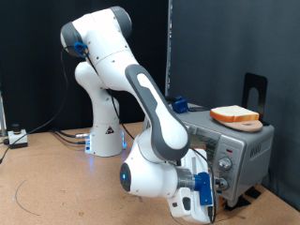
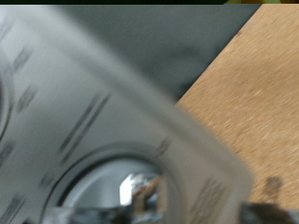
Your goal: Make a piece of toast with the oven
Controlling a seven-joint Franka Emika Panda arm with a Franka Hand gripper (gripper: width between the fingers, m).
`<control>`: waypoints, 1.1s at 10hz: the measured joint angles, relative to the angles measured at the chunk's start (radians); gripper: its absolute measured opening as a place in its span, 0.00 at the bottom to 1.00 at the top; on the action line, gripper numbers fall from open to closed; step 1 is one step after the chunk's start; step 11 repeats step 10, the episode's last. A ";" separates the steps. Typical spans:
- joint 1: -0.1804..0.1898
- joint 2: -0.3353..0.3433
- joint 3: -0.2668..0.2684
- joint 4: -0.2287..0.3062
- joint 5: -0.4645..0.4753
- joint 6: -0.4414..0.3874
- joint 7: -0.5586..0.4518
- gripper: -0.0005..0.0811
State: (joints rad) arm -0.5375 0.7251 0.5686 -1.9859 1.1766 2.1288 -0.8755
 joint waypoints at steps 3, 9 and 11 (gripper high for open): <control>0.011 0.009 -0.018 0.054 -0.052 -0.010 0.119 0.68; -0.036 -0.013 -0.117 0.129 -0.321 -0.408 0.465 0.99; -0.047 -0.028 -0.134 0.133 -0.373 -0.454 0.488 0.99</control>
